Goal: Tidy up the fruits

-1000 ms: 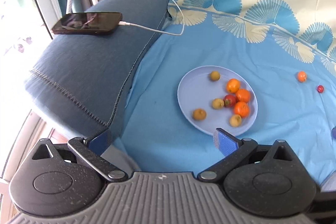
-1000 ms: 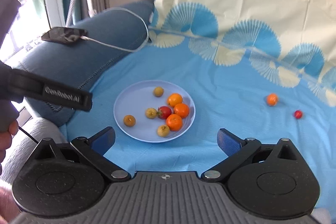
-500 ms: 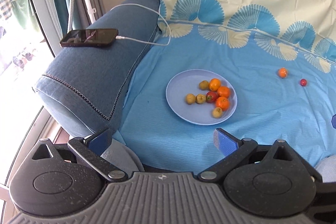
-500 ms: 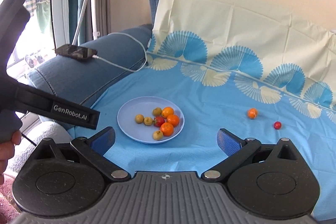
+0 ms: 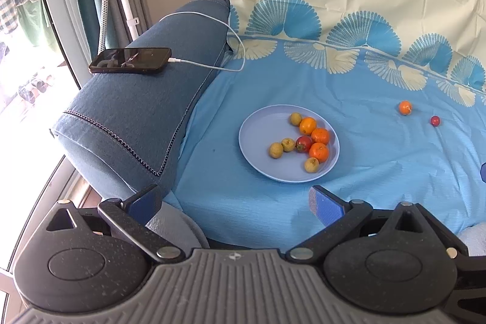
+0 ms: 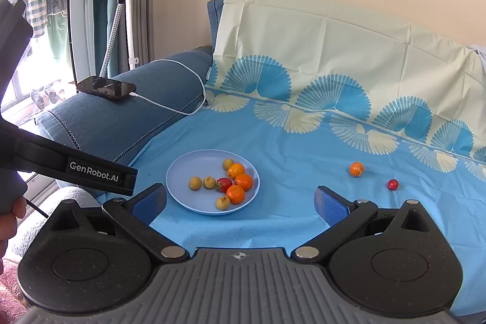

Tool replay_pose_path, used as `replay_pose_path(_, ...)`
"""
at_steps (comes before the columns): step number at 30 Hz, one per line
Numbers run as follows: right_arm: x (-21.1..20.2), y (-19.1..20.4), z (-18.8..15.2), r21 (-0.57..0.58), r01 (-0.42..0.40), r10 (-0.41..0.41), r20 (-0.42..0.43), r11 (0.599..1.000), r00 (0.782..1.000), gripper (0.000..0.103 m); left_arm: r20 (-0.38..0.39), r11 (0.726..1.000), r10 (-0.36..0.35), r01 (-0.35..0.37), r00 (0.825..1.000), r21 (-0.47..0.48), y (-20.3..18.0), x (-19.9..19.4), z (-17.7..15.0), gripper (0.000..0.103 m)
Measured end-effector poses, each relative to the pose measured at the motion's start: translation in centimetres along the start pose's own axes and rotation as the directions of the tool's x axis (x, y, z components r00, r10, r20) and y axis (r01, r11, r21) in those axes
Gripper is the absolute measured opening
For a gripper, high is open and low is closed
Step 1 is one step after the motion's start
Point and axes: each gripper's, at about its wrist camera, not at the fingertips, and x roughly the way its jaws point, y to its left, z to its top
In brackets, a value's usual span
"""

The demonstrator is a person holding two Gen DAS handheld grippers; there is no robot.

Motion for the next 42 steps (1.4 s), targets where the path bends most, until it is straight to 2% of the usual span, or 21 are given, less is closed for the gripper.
replay_pose_path(27,2.8,-0.5,-0.3,0.031,-0.014,0.016,-0.071,0.999,0.997,0.102,-0.077,0.999,0.017,-0.015,0.997,0.035,-0.9,3.4,0.4,0.103)
replay_pose_path(42,6.4,-4.6,-1.2,0.139,0.027,-0.008,-0.142,0.990,0.990,0.102,-0.144,0.992,0.025,-0.007,0.989,0.123,-6.0,7.7,2.7,0.103)
